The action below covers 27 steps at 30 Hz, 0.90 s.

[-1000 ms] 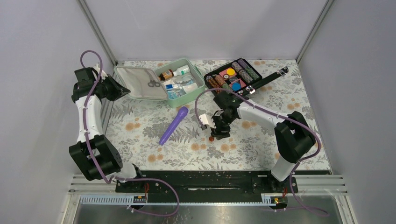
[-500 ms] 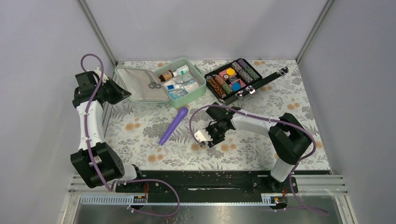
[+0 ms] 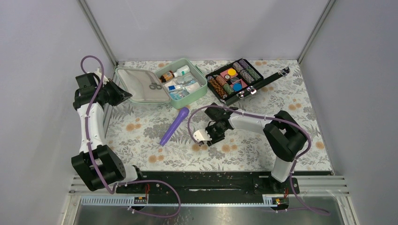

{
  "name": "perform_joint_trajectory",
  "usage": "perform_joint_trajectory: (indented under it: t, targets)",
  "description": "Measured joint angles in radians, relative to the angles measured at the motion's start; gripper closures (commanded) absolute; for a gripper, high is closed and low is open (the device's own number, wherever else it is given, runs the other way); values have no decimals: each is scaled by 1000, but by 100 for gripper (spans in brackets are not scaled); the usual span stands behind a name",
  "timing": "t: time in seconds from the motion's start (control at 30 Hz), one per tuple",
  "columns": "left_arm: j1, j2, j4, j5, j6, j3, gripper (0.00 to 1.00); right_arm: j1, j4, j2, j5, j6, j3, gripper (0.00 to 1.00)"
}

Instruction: Organize the medicine kit

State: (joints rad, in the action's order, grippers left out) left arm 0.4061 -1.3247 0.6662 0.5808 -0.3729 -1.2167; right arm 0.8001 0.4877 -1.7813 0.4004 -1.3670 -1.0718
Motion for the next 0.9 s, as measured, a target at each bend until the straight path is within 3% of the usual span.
perform_joint_trajectory:
  t: [0.27,0.6,0.77,0.9]
  targets:
    - [5,1,-3,4,-5,0,100,0,11,-42,-18,21,-53,77]
    - [13,2,-16,21,-21,21,100,-2,63,-26,-13,94,-99,81]
    - [14,2,-25,42,-29,29,100,-5,72,21,40,219,-265,81]
    - [9,10,-38,67,-33,35,100,-6,-13,24,105,434,-462,81]
